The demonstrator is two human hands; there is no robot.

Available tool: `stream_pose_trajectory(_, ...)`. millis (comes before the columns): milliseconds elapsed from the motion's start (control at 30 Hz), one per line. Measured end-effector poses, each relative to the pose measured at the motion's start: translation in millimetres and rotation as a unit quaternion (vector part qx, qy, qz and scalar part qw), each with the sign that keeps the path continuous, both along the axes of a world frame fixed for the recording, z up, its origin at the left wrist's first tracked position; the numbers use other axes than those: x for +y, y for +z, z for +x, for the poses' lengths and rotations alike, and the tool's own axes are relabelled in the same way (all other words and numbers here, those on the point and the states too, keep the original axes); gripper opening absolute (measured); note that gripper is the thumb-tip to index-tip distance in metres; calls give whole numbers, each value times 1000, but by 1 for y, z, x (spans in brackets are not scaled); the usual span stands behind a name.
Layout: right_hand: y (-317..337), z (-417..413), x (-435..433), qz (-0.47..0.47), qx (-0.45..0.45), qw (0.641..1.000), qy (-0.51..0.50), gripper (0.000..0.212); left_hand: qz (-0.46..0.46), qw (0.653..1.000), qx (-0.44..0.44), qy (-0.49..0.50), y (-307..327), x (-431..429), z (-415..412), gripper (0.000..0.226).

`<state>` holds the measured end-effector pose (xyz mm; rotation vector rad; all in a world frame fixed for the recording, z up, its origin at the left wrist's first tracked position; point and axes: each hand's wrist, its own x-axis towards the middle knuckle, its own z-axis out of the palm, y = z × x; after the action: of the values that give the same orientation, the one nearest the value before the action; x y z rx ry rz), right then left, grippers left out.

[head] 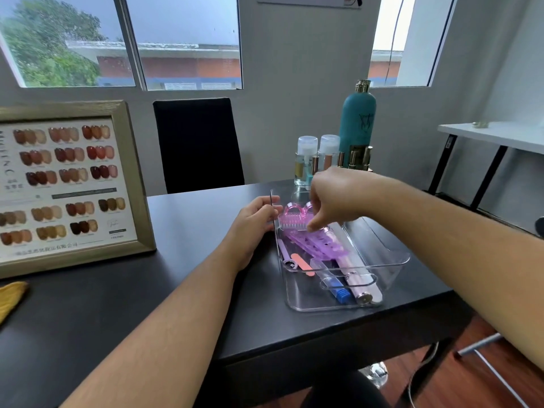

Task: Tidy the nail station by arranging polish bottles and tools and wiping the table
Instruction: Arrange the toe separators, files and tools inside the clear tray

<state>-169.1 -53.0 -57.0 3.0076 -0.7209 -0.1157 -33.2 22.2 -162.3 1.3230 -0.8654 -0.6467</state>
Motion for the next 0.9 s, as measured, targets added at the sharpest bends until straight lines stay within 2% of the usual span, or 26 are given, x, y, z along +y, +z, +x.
stream_pose_trajectory(67,-2,2,7,40,-26,998,46,23,0,1000,0,1,0,0,0,28)
stream_pose_trajectory(200,-17,9,24,61,17,992,105,14,-5,1000,0,-4,2,0,-1,30)
stream_pose_trajectory(467,-27,4,27,135,40,982,123,7,-1,1000,2,2,3,1,-3,27)
stream_pose_trajectory(633,-22,-17,29,201,113,962,144,9,3,1000,6,8,3,0,-3,27)
stream_pose_trajectory(733,-18,-21,27,163,68,974,140,2,1,1000,6,7,3,0,-3,28)
stream_pose_trajectory(800,-16,-16,24,109,11,987,122,11,-1,1000,10,6,3,0,-3,28)
stream_pose_trajectory(900,-20,-8,27,51,12,993,107,22,4,1000,5,8,5,1,-4,27)
